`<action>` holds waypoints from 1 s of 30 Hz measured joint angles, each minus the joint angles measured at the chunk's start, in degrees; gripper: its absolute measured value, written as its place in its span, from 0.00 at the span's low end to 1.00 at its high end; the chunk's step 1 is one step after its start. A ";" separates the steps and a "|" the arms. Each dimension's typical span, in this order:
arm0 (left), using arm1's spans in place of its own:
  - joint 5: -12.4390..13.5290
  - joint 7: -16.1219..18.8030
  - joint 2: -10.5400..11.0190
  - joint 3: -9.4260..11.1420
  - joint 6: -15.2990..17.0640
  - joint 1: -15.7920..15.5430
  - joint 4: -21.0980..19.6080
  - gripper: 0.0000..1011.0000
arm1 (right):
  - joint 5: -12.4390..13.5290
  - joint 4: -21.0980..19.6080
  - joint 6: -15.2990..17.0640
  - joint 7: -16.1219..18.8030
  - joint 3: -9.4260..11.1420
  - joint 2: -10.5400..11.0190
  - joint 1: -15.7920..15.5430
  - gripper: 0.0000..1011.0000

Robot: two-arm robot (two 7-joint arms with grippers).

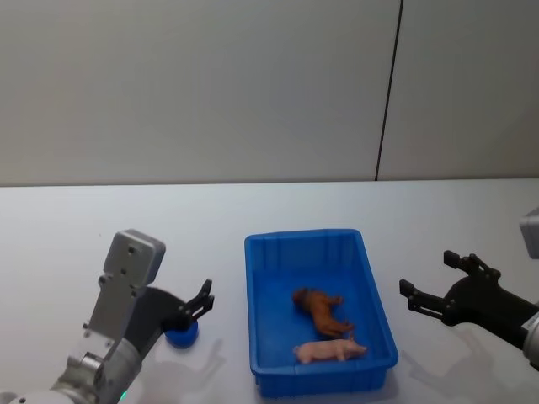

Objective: Pick up the two dolls from the table and place them into the box.

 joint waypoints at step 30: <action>-0.77 -8.80 -3.31 -0.43 -2.79 -2.73 14.23 0.99 | 0.09 -0.08 -0.06 0.00 0.07 0.12 -0.12 0.99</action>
